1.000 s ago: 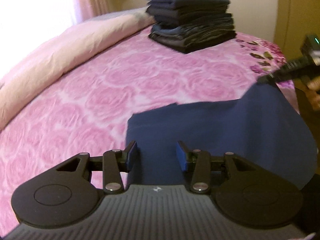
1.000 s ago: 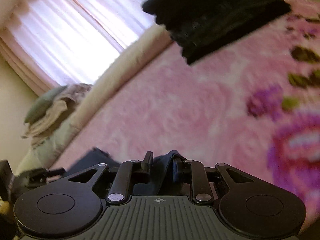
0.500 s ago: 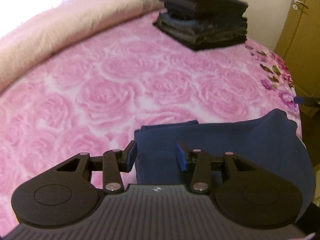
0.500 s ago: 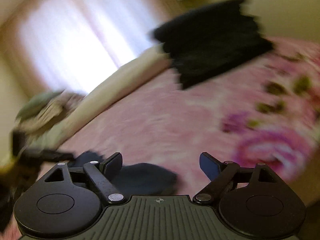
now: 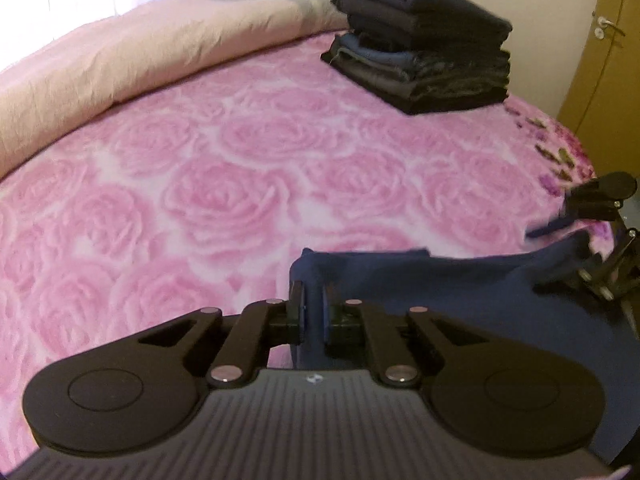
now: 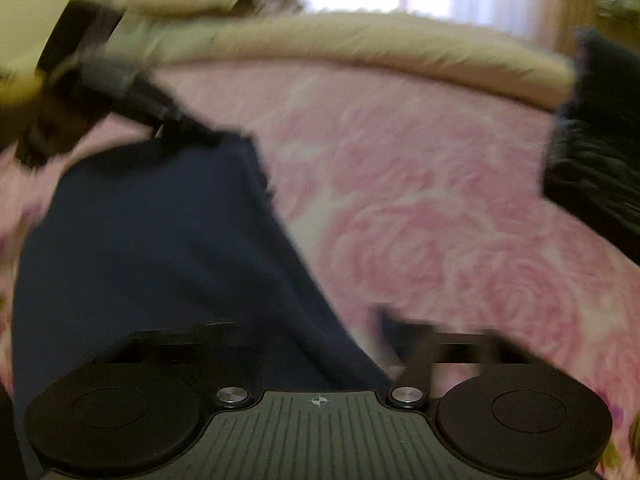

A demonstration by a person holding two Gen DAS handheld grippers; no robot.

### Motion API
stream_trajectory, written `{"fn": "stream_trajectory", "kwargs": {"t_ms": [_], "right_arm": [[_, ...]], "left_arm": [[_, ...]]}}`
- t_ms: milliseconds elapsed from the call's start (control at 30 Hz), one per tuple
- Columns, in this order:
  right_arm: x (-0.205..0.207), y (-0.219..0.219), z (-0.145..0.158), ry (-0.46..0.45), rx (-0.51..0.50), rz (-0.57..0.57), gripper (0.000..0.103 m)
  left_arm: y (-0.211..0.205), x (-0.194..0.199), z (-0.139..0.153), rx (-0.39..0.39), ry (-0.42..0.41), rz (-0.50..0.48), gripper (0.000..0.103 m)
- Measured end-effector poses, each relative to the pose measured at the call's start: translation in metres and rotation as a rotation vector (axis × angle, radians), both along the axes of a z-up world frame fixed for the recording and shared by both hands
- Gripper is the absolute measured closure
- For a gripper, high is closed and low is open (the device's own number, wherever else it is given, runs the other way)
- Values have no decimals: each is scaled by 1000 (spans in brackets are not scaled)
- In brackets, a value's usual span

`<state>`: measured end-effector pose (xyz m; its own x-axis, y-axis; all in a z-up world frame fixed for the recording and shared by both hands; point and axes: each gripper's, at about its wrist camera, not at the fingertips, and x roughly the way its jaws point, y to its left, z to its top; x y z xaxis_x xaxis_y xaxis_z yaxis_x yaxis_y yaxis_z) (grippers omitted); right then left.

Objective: Fold clothes

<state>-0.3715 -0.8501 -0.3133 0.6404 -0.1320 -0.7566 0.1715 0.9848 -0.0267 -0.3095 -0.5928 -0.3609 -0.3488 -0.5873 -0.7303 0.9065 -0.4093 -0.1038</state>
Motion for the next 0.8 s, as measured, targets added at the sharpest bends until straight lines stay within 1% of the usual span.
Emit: {"fn": "stream_trajectory", "kwargs": {"t_ms": [33,100,200,267,333,367,400,433,467,500,567,633,667,700,733,800], "right_arm": [[1,1,-4,24,-36,18,78],[0,-15,-7,14,-47,-33,78],[-7,-38,-5,9,-91,-196,77],[-16,-33,6,-47,-50,-183,77],[-26,-26,18,-104,-8,-166,77],[-23,-20,21,-120,1,-140,77],[-21,-14,25,-135,9,-112,71],[-15,-12,25,-146,34,-94,51],[-10,-10,25,-157,59,-76,42],[-1,-8,21,-143,72,-45,40],[18,-3,13,-114,95,19,40],[38,3,0,-15,48,51,40],[44,2,-5,10,-21,47,40],[46,-8,-8,8,-29,25,40],[49,-18,-10,5,-35,1,40],[47,-33,-9,-4,-45,-52,40]], "left_arm": [[-1,2,-1,2,12,5,96],[-4,4,-4,13,15,11,96],[-7,9,-1,32,38,15,94],[-4,14,7,30,63,15,94],[0,13,19,-11,62,9,96],[2,11,25,-32,60,3,96],[3,8,32,-44,80,-24,96],[4,2,36,-47,94,-57,94],[5,-7,36,-42,78,-102,94],[6,-17,36,-35,58,-149,94],[7,-41,24,-1,-39,-245,91],[6,-59,5,0,-192,-280,94],[5,-68,-5,0,-271,-295,94],[2,-68,-6,-10,-297,-276,94],[-2,-67,-7,-21,-314,-253,100],[-10,-66,-7,-43,-347,-205,100]]}}
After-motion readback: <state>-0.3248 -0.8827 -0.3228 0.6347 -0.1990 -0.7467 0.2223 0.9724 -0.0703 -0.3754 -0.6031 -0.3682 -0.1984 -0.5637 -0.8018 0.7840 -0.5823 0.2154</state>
